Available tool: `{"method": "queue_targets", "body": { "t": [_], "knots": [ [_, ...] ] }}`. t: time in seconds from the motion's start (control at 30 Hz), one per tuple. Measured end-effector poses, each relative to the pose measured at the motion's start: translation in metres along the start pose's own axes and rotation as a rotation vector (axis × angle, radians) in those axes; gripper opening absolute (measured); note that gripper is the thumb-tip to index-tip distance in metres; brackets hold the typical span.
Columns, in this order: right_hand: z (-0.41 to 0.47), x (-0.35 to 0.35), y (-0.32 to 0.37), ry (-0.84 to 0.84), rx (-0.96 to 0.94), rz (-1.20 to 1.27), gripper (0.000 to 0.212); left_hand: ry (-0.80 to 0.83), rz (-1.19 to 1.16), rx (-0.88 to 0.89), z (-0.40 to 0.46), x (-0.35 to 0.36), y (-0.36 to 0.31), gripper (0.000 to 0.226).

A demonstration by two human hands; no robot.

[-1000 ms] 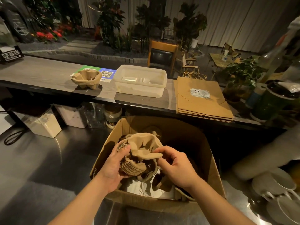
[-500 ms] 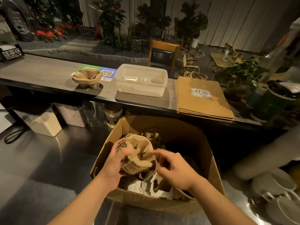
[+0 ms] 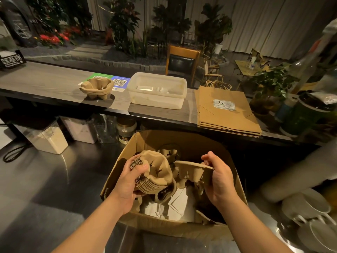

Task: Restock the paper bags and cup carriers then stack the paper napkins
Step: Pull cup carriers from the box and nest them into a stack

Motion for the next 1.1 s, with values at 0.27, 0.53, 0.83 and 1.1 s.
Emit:
{"method": "queue_targets", "body": {
  "t": [0.27,0.53,0.83,1.1],
  "knots": [
    [-0.016,0.025,0.003,0.301,-0.257,-0.097,0.006,0.159,0.076,-0.073,-0.003,0.005,0.000,0.087],
    [-0.008,0.035,0.002,0.556,-0.313,-0.536,0.053,0.215,0.026,-0.110,-0.001,-0.001,-0.002,0.106],
    [0.007,0.046,0.017,0.658,-0.420,-0.754,0.045,0.252,-0.016,-0.143,-0.004,0.004,-0.003,0.095],
    [0.005,0.053,0.012,0.635,-0.441,-0.501,0.033,0.164,-0.090,-0.191,-0.004,-0.001,-0.003,0.065]
  ]
}}
Point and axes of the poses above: each hand's wrist, its own z-axis towards the middle knuckle, its own x-axis out of the palm, y = z × x, the point moved 2 cm from there along z, towards the middle knuckle, and after that the axes turned 14 degrees about -x, right-handed, at the moved point
